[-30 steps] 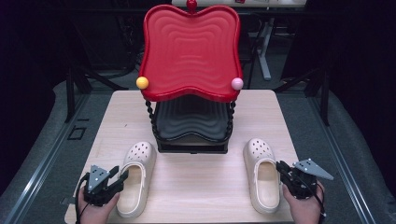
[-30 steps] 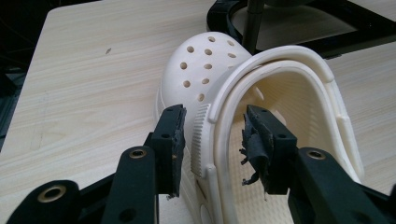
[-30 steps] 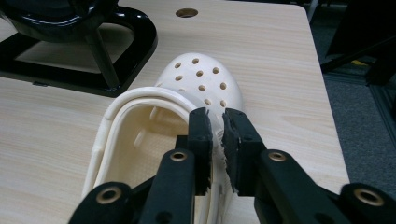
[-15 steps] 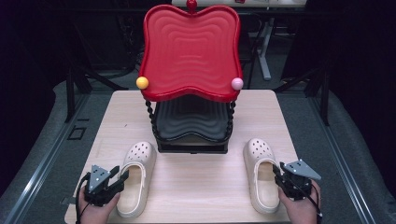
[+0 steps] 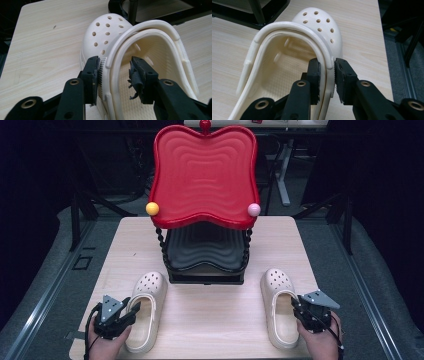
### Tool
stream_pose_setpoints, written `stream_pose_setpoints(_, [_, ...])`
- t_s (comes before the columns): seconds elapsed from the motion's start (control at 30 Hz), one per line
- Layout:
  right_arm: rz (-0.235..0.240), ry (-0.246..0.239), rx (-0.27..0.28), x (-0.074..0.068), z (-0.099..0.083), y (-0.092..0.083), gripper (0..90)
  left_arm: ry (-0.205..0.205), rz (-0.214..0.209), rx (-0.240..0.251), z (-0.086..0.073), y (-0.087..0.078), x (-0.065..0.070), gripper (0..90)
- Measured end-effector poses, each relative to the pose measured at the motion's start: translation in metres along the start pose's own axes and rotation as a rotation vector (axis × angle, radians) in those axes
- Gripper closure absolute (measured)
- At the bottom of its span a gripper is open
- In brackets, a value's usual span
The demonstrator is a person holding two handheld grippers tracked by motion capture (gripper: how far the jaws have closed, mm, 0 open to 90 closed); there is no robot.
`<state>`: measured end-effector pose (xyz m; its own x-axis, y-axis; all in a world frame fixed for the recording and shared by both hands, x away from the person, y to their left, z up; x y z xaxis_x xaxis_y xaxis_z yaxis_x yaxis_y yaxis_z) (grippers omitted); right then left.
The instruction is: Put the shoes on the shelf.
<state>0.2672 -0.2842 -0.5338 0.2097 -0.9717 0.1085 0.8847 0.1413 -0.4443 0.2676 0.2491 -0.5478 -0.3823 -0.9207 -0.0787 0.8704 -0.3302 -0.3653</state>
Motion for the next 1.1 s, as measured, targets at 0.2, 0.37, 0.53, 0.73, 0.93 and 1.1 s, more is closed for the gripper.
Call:
stream_pose_setpoints(0.2, [0.002, -0.007, -0.006, -0.003, 0.000, -0.001, 73.0, -0.018, 0.012, -0.009, 0.002, 0.004, -0.004, 69.1])
stream_pose_setpoints(0.37, [0.011, 0.000, 0.020, -0.001, -0.004, 0.003, 68.6, -0.012, 0.016, -0.025, 0.004, 0.008, -0.004, 69.8])
stream_pose_setpoints(0.53, [0.006, -0.021, 0.013, -0.004, -0.001, 0.007, 72.5, -0.013, 0.020, -0.020, 0.005, 0.011, -0.005, 69.4])
stream_pose_setpoints(0.73, [0.018, -0.022, -0.017, -0.007, -0.001, 0.003, 73.4, 0.005, 0.010, -0.005, 0.007, 0.013, -0.005, 65.2])
stream_pose_setpoints(0.93, [0.031, -0.051, 0.043, -0.009, 0.000, 0.003, 65.9, 0.017, 0.006, -0.010, 0.007, 0.014, -0.004, 68.7])
stream_pose_setpoints(1.1, [0.018, -0.079, 0.031, -0.010, 0.003, 0.005, 73.6, 0.028, 0.016, -0.015, 0.009, 0.014, -0.004, 71.2])
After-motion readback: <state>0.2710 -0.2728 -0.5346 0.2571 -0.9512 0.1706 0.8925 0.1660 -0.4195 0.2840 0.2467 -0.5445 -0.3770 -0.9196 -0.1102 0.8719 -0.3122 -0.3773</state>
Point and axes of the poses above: each handheld gripper's, and its own axes: y roughly forward along the jaws, z roughly out of its top, x roughly to its right, the point moved 2 cm from there along y, roughly forward along the jaws, and after that the axes turned 11 degrees about x, right-handed, at the moved point
